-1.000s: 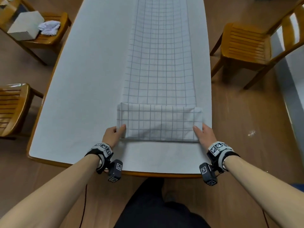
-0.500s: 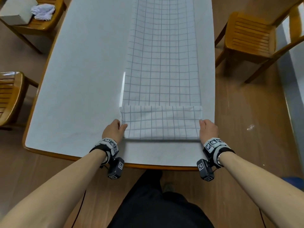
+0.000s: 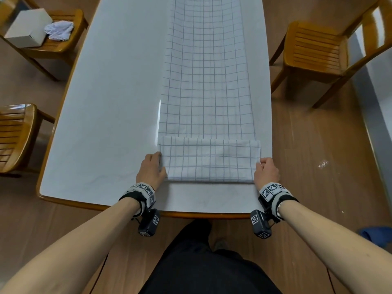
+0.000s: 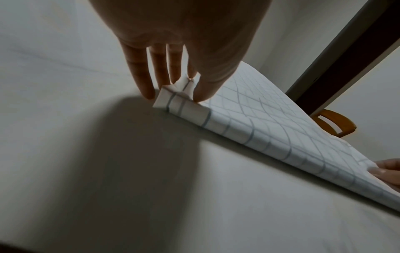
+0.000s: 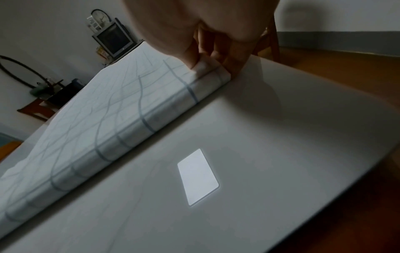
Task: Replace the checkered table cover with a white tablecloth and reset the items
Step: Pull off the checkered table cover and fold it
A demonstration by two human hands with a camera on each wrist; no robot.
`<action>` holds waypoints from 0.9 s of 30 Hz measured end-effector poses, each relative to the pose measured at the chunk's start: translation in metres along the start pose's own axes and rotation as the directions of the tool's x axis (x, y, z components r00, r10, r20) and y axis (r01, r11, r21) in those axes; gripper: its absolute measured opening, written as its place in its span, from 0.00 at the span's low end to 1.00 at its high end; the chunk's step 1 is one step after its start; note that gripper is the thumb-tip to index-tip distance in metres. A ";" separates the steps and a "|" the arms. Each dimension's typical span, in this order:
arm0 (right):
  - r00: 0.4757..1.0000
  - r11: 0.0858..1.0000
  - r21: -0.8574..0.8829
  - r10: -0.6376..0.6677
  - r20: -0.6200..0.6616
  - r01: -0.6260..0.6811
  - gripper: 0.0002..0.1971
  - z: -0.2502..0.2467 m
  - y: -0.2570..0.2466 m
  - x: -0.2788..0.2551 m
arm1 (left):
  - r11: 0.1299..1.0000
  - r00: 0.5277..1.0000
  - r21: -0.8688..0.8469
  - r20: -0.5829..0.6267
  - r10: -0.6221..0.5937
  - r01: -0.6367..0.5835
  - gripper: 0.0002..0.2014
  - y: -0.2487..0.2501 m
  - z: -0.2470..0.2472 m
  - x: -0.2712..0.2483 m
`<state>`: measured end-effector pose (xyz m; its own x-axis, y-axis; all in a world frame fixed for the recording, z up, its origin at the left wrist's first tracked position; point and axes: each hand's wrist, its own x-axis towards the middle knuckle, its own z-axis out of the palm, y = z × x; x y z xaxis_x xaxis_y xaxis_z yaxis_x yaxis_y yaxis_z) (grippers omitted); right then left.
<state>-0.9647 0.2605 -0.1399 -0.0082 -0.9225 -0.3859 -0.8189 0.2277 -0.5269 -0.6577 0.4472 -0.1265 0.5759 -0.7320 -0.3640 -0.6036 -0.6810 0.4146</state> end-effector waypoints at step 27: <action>0.772 0.489 -0.598 -0.425 0.473 0.635 0.38 -0.015 0.001 -0.025 | 0.780 0.899 0.458 0.314 0.306 -0.425 0.29 0.031 0.007 -0.003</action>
<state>-0.9738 0.2785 -0.1192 0.6131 -0.6613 -0.4322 -0.7486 -0.6611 -0.0504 -0.6823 0.4279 -0.1182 0.1603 -0.8723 -0.4620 -0.9687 -0.2289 0.0960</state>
